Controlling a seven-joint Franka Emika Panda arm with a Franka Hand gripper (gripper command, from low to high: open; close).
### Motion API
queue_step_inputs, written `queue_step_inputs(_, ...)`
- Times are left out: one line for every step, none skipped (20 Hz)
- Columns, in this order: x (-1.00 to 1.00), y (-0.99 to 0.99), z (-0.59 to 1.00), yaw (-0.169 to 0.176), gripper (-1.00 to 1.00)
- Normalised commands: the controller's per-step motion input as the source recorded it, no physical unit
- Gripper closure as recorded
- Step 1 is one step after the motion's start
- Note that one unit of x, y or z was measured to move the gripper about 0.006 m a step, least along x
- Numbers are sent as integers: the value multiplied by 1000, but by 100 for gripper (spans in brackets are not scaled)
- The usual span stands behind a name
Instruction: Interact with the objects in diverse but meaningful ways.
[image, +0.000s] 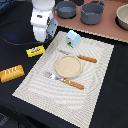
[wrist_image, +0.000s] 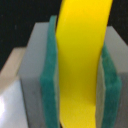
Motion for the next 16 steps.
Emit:
queue_step_inputs(0,0,-366,7,-100)
queue_step_inputs(0,0,-326,9,-100)
queue_step_inputs(0,0,-200,13,-100)
queue_step_inputs(120,80,0,34,-100)
queue_step_inputs(254,263,300,73,-100)
queue_step_inputs(186,291,560,84,-100)
queue_step_inputs(274,323,646,101,-100)
queue_step_inputs(303,369,714,93,-100)
queue_step_inputs(220,349,734,80,-100)
queue_step_inputs(154,349,774,65,-100)
queue_step_inputs(177,377,777,63,-100)
queue_step_inputs(137,374,783,62,-100)
queue_step_inputs(66,346,794,55,-100)
queue_step_inputs(34,317,794,54,-100)
queue_step_inputs(11,266,800,49,-100)
queue_step_inputs(0,206,723,46,-100)
